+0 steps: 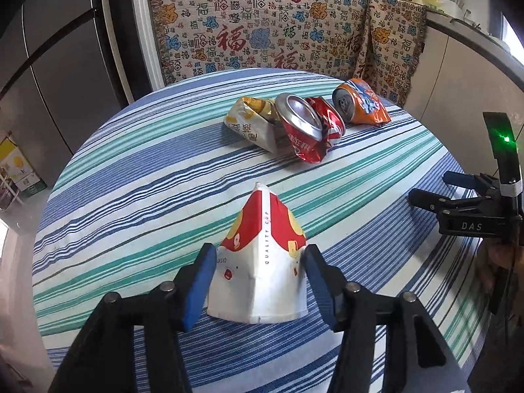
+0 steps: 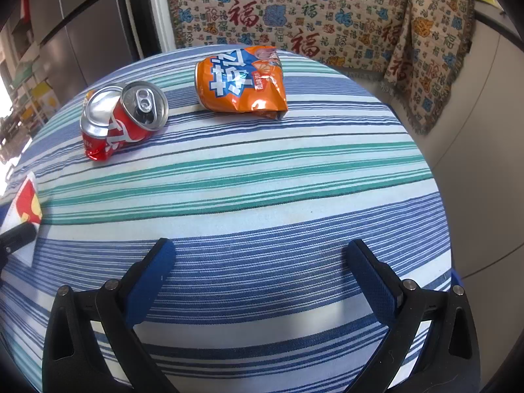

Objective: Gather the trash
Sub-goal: 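Grasp the white paper cup with the left tool while the right tool grasps the orange snack bag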

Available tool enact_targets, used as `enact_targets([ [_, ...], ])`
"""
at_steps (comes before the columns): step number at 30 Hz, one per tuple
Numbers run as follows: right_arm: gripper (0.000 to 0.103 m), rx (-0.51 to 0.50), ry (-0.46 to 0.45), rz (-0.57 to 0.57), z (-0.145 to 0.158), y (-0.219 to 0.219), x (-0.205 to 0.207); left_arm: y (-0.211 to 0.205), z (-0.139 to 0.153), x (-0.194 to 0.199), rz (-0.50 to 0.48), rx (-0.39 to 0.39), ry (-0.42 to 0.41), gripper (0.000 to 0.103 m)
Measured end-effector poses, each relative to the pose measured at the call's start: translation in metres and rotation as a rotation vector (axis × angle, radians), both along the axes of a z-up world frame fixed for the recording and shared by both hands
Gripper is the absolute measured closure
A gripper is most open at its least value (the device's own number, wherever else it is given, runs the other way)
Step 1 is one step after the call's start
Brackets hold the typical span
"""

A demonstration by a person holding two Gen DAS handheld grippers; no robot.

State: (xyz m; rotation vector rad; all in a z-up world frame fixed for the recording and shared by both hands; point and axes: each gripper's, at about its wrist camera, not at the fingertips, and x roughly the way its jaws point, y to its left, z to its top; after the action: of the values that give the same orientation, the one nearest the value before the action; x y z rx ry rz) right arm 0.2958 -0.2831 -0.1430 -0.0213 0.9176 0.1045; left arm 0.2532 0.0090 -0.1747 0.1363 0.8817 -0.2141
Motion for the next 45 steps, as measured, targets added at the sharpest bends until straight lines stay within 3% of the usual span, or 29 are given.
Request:
enact_targets([
  [3, 0.000, 0.001, 0.000, 0.001, 0.000, 0.000, 0.000, 0.001, -0.010, 0.006, 0.014, 0.002, 0.020, 0.043],
  [5, 0.000, 0.001, 0.000, 0.001, 0.000, 0.000, 0.000, 0.003, -0.015, 0.008, 0.030, -0.003, 0.023, 0.031],
  [10, 0.000, 0.019, -0.004, 0.001, 0.000, -0.004, 0.002, 0.004, -0.019, 0.006, 0.019, -0.006, 0.005, 0.029],
  [15, 0.000, 0.116, -0.018, 0.038, 0.005, -0.019, 0.009, 0.004, -0.019, 0.006, 0.020, -0.010, 0.002, 0.029],
  [21, 0.000, 0.109, -0.092, 0.107, 0.038, -0.019, 0.061, 0.005, -0.019, 0.006, 0.019, -0.012, 0.002, 0.027],
  [27, 0.000, 0.093, -0.028, 0.152, 0.047, 0.010, 0.125, 0.005, -0.019, 0.006, 0.020, -0.014, 0.003, 0.027],
  [31, 0.001, 0.005, 0.015, 0.145, 0.038, 0.033, 0.148, 0.005, -0.019, 0.006, 0.020, -0.014, 0.003, 0.027],
  [33, 0.024, -0.010, 0.057, 0.122, 0.034, 0.032, 0.153, 0.005, -0.019, 0.006, 0.020, -0.014, 0.003, 0.027],
  [39, 0.023, 0.055, 0.022, 0.091, 0.053, 0.010, 0.121, 0.007, -0.019, 0.006, 0.017, -0.015, 0.003, 0.027],
  [45, 0.022, 0.086, -0.017, 0.113, 0.075, -0.007, 0.042, 0.020, -0.010, 0.000, -0.038, -0.050, 0.023, 0.027],
])
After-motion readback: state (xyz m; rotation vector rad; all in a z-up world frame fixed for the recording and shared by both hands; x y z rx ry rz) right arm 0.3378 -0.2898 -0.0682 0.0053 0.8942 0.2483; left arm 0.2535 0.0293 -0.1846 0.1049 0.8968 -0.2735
